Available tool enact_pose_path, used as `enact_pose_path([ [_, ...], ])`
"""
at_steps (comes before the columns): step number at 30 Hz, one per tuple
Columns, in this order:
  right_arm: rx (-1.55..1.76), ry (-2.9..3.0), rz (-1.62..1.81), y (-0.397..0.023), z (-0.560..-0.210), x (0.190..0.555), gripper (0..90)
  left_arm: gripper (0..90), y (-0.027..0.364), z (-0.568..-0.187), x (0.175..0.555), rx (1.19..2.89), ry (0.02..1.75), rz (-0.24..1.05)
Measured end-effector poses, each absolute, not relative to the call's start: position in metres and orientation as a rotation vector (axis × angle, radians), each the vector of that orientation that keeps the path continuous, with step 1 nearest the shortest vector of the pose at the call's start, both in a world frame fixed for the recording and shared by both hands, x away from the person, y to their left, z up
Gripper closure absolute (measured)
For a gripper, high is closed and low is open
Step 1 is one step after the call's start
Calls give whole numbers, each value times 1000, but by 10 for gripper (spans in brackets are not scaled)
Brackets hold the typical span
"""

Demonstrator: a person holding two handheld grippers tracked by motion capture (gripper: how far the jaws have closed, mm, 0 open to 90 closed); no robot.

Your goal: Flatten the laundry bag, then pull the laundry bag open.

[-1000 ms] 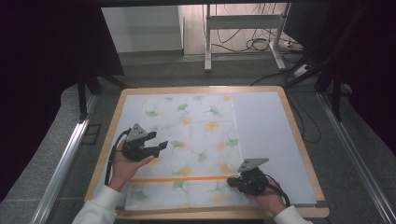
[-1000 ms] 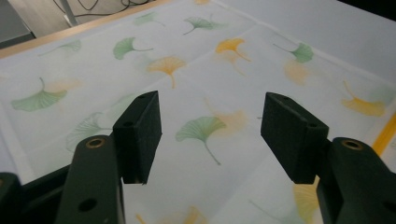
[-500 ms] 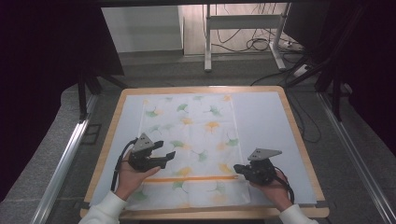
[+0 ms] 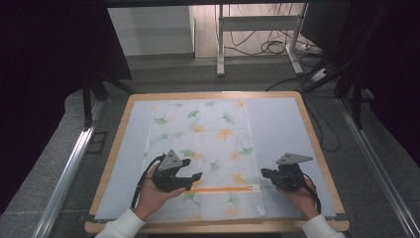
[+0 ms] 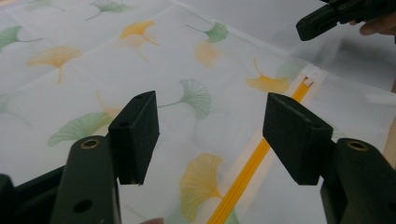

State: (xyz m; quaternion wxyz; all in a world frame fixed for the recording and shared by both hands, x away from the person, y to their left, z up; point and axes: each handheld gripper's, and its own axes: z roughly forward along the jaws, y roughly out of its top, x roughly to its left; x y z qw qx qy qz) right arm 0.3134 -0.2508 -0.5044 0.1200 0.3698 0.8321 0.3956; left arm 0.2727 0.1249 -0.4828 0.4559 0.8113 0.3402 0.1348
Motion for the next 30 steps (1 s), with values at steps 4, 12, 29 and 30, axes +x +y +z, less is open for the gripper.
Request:
enact_pose_path([
  [4, 1067, 2430, 1150, -251, -505, 314, 891, 355, 109, -485, 271, 2031, 799, 316],
  [12, 1069, 2455, 1136, -248, -511, 316, 891, 370, 86, -487, 273, 2081, 732, 279],
  [29, 1063, 2466, 1141, -249, -512, 308, 891, 406, 43, -495, 275, 2156, 656, 231],
  [30, 1077, 2469, 1143, -249, -510, 303, 891, 410, 40, -495, 276, 2164, 650, 236],
])
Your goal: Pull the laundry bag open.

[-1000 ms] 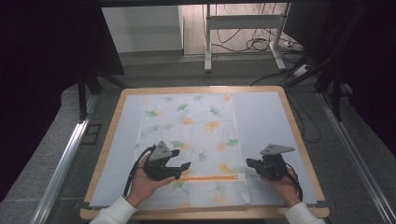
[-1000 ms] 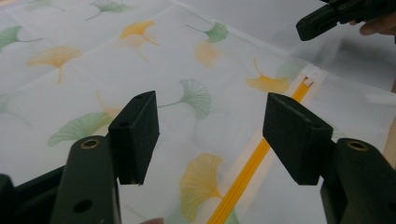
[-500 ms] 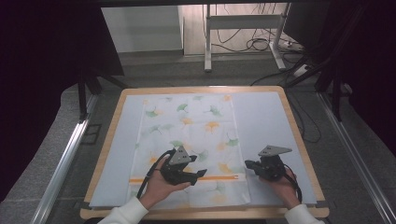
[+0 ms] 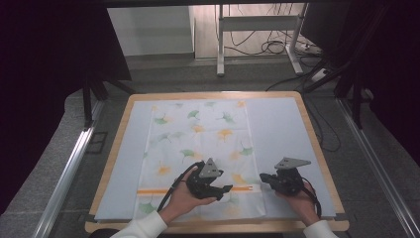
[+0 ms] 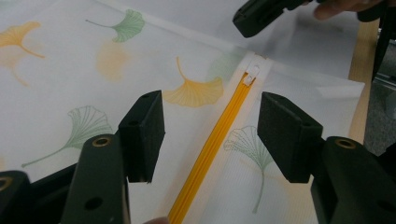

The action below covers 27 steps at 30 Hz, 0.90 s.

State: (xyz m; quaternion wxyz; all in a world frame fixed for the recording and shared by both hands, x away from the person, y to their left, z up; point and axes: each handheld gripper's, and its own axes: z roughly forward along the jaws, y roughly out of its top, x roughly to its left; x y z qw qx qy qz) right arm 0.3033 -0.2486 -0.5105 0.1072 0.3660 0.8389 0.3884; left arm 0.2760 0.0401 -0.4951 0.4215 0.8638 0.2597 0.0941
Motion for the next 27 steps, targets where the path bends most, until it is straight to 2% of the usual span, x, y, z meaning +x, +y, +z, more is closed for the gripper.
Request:
enact_pose_path([
  [6, 1049, 2505, 1155, -247, -511, 282, 891, 421, 32, -496, 283, 2169, 653, 236],
  [27, 953, 2629, 1121, -235, -517, 254, 891, 437, -18, -505, 302, 2229, 583, 205],
])
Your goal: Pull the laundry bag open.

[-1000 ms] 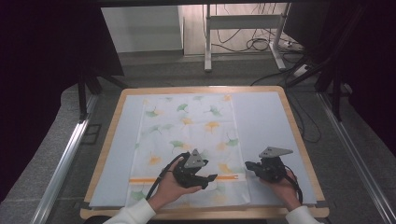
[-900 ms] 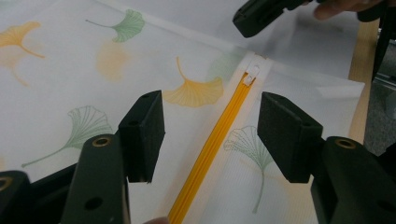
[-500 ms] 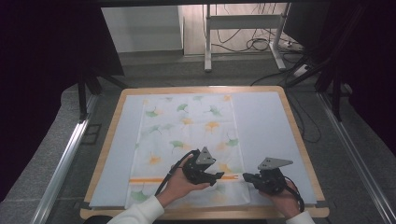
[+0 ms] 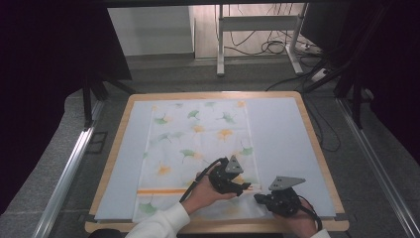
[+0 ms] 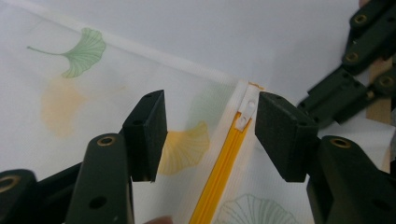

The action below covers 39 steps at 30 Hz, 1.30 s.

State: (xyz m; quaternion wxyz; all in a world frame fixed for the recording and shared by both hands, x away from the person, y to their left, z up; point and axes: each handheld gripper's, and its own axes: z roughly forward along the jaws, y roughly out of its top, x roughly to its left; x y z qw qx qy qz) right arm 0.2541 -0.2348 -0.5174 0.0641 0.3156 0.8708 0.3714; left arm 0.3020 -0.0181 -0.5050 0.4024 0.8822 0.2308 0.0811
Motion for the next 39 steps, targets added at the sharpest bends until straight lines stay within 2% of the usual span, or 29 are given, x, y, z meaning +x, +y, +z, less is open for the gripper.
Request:
enact_pose_path([
  [6, 943, 2652, 1093, -234, -519, 252, 891, 474, -26, -510, 307, 2260, 561, 202],
  [29, 962, 2678, 1075, -234, -521, 255, 891, 476, -52, -522, 309, 2324, 491, 200],
  [33, 961, 2679, 1075, -234, -521, 255, 891, 529, -56, -521, 311, 2332, 483, 194],
  [37, 956, 2680, 1074, -234, -521, 255, 891, 629, -58, -522, 311, 2348, 469, 175],
  [39, 956, 2680, 1074, -234, -521, 255, 891, 644, -58, -523, 310, 2350, 463, 164],
])
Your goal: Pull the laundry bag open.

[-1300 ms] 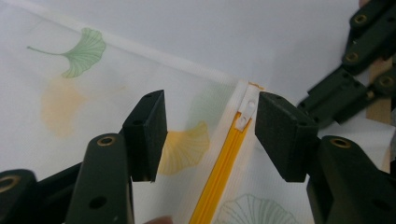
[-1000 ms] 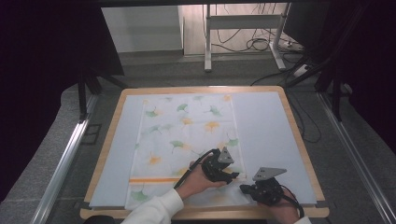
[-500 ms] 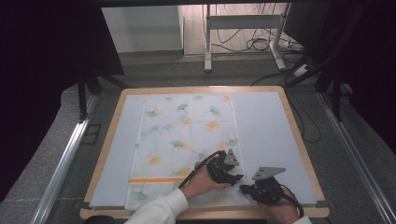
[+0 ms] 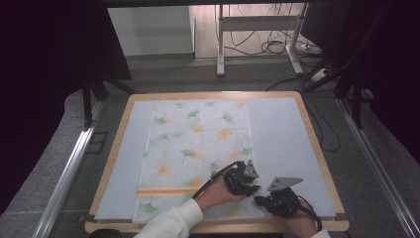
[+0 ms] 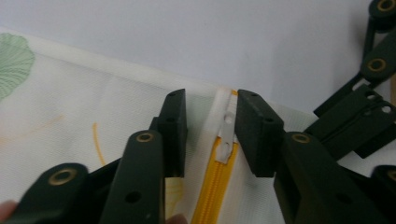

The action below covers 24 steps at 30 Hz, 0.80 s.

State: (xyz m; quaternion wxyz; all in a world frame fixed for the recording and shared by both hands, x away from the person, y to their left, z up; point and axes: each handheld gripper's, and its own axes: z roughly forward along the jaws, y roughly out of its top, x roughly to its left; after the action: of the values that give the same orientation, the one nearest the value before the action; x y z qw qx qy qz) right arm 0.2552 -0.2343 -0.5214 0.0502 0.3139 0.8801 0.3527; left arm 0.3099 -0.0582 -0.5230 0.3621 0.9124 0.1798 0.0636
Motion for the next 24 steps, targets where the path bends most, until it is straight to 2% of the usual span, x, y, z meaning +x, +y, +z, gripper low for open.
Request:
enact_pose_path([
  [3, 954, 2681, 1074, -234, -521, 255, 891, 709, -58, -523, 310, 2350, 463, 142],
  [8, 955, 2681, 1075, -234, -521, 256, 891, 769, -57, -522, 311, 2360, 456, 117],
  [10, 955, 2681, 1076, -234, -522, 256, 891, 828, -55, -521, 312, 2358, 473, 113],
  [24, 951, 2672, 1066, -234, -521, 256, 891, 847, -54, -520, 308, 2358, 463, 140],
])
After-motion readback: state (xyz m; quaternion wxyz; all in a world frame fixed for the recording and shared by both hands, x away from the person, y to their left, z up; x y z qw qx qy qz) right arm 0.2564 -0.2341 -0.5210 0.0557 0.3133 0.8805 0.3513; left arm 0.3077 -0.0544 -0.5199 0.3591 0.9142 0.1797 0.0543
